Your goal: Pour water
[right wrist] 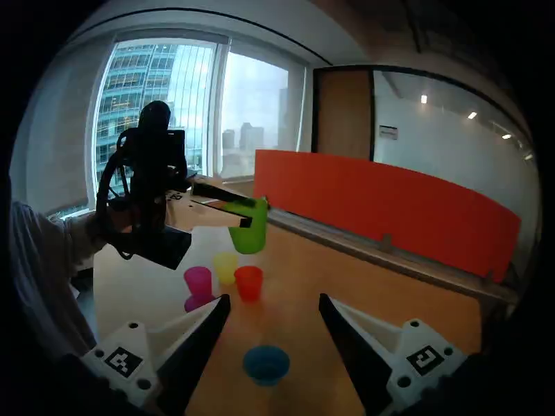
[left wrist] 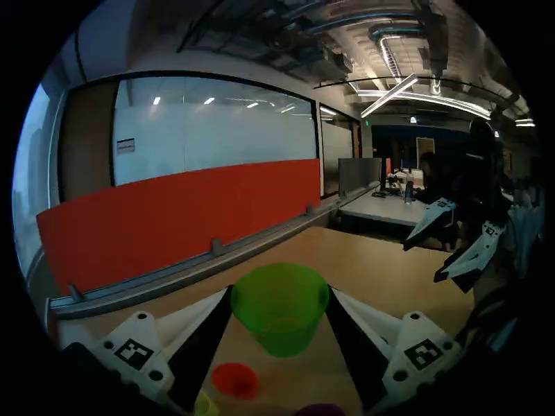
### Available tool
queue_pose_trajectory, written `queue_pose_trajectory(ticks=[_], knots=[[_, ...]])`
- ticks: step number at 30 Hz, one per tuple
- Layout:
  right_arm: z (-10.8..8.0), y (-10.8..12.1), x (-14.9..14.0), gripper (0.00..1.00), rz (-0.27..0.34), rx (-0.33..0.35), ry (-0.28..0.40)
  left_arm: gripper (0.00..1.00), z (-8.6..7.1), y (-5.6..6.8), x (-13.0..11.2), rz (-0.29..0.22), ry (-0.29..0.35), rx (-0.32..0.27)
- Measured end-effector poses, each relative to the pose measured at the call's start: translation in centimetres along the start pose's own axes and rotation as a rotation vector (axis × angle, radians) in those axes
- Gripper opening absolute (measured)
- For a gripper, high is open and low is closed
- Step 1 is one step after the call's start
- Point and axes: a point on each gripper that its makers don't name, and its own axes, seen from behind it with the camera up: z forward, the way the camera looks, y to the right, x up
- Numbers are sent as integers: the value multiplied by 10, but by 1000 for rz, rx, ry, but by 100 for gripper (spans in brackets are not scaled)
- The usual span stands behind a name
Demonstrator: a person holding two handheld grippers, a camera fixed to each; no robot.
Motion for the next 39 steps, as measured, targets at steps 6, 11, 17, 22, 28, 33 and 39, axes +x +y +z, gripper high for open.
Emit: queue_pose_trajectory(ticks=[6,11,17,22,28,33,39], knots=[[2,-2,4,99,-3,0,6,90,-11,0,16,7,76,1],[5,-3,5,99,-6,1,8,91,-19,-3,22,3,109,17],[7,-5,6,99,-8,5,9,91,-23,-8,20,-19,113,29],[8,-6,6,99,-6,7,7,90,-25,-9,23,-28,118,24],[9,-5,-2,99,-10,8,-11,90,-28,-14,24,-29,119,26],[13,-4,-15,99,-10,9,-33,90,-33,-20,20,-25,111,39],[19,-2,-33,99,-3,14,-63,90,-39,-26,15,-21,103,57]])
